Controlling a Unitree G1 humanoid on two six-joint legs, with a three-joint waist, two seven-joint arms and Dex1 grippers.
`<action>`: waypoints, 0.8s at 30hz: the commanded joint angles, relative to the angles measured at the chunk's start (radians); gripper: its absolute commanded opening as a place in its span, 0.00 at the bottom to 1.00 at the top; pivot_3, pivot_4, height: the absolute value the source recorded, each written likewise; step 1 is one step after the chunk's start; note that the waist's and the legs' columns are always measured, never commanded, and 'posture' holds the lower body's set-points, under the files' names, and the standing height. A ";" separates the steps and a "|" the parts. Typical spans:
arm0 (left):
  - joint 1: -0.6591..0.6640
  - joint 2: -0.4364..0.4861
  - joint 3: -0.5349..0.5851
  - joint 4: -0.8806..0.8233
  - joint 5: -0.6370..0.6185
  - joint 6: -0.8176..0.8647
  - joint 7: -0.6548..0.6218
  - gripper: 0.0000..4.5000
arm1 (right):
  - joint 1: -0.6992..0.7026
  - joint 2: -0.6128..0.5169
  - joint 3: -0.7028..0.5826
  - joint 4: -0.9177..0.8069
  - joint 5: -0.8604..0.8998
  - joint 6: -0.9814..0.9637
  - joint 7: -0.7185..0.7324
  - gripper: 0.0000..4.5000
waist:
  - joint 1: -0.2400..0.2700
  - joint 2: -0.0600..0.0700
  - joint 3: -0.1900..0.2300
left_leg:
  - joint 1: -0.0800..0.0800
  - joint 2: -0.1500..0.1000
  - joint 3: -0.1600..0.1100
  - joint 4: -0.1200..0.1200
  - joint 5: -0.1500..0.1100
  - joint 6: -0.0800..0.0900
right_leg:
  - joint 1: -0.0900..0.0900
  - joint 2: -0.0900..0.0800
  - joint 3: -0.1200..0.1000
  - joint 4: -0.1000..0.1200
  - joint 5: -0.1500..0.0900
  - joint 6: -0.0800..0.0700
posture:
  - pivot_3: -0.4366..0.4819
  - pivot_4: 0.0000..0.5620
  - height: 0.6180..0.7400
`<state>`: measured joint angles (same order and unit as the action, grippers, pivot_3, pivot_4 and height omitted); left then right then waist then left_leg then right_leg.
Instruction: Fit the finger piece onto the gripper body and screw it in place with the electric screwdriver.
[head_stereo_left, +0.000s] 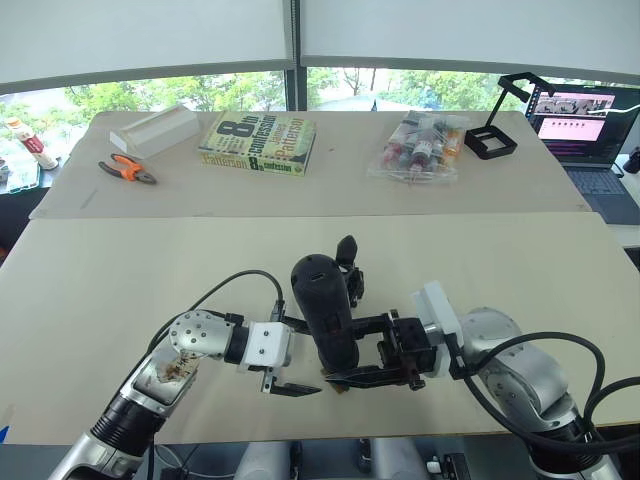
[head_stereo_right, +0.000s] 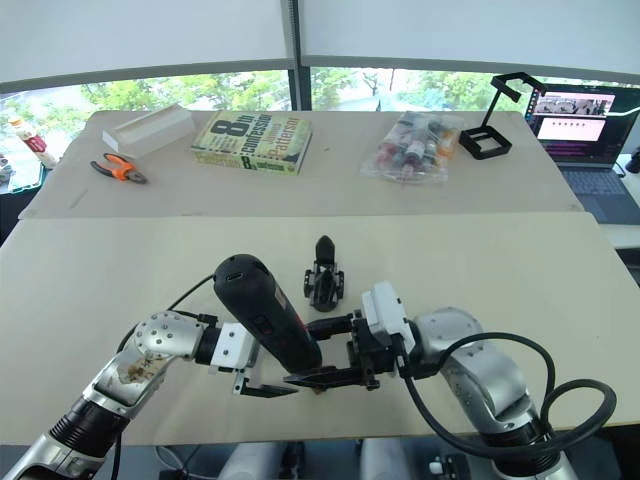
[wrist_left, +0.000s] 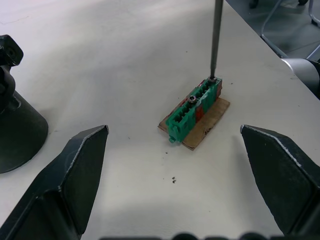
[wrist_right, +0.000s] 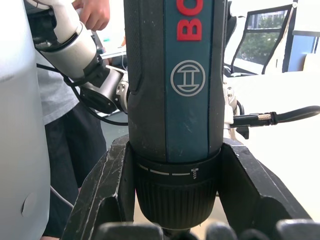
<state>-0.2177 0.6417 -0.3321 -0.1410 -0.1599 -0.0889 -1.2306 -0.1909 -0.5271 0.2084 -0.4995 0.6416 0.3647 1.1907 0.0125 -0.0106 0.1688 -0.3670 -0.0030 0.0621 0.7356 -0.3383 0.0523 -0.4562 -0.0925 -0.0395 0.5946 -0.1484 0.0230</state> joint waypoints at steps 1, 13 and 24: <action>-0.008 -0.002 0.015 -0.006 -0.012 -0.016 0.005 1.00 | -0.025 0.014 -0.002 -0.011 0.010 -0.024 0.002 0.42 | 0.000 0.000 0.000 | 0.000 0.000 0.000 0.000 0.000 0.000 | 0.000 0.000 0.000 0.000 0.000 0.000 | 0.48 0.27 1.00; -0.009 0.000 0.016 -0.007 -0.014 -0.017 0.005 1.00 | -0.035 0.005 -0.008 -0.021 0.010 -0.020 -0.009 0.42 | 0.000 0.000 0.000 | 0.000 0.000 0.000 0.000 0.000 0.000 | 0.000 0.000 0.000 0.000 0.000 0.000 | 0.48 0.27 1.00; -0.020 -0.001 0.032 -0.008 -0.038 0.014 0.004 1.00 | -0.104 -0.050 -0.089 -0.153 0.210 0.147 -0.103 0.42 | 0.000 0.000 0.000 | 0.000 0.000 0.000 0.000 0.000 0.000 | 0.000 0.000 0.000 0.000 0.000 0.000 | 0.48 0.27 1.00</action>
<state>-0.2280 0.6413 -0.3280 -0.1390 -0.1664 -0.0833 -1.2303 -0.2747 -0.5731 0.1581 -0.6027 0.7833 0.4916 1.1061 0.0130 -0.0106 0.1688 -0.3671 -0.0027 0.0617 0.7356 -0.3383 0.0523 -0.4562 -0.0927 -0.0397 0.5945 -0.1484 0.0230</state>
